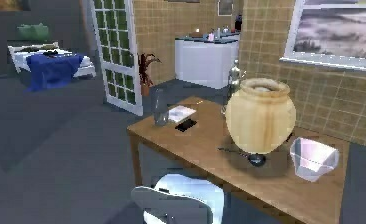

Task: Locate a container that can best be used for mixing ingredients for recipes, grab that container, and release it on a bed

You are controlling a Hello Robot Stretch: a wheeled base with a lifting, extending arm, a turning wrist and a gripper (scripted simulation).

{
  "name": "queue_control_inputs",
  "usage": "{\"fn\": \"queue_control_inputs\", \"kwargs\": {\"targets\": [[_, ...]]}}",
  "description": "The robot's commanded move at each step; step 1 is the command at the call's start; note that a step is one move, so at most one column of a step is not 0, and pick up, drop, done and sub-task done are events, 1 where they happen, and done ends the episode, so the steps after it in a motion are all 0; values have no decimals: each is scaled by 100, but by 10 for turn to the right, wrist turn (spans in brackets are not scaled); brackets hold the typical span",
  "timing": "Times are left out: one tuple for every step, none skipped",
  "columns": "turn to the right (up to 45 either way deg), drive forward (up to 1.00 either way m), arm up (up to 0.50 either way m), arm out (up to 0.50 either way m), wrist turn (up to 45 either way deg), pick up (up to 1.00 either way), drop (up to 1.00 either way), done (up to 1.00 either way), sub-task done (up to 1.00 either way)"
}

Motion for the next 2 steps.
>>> {"fn": "queue_control_inputs", "kwargs": {"targets": [[-450,0,0,0,0,0,0,0,0],[450,0,0,0,0,0,0,0,0]]}}
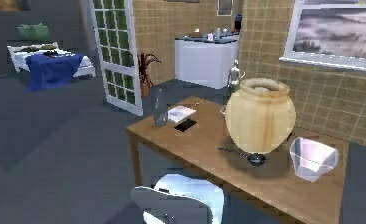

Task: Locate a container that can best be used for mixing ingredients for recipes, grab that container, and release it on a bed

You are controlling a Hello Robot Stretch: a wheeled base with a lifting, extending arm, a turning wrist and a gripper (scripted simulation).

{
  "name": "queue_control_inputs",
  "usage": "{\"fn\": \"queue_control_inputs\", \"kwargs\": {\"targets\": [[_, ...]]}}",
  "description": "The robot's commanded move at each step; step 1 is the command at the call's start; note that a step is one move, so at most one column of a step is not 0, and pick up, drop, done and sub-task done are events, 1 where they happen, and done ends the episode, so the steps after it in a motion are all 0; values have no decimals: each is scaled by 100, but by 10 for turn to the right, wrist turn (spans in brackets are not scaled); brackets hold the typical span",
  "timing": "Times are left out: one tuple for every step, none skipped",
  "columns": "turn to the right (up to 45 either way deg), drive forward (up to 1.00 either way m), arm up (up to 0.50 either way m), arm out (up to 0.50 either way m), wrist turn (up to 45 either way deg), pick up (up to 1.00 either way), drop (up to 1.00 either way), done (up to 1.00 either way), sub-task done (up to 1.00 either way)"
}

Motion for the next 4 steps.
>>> {"fn": "queue_control_inputs", "kwargs": {"targets": [[450,0,0,0,0,0,0,0,0],[180,0,0,0,0,0,0,0,0],[0,70,0,0,0,0,0,0,0],[-210,0,0,0,0,0,0,0,0]]}}
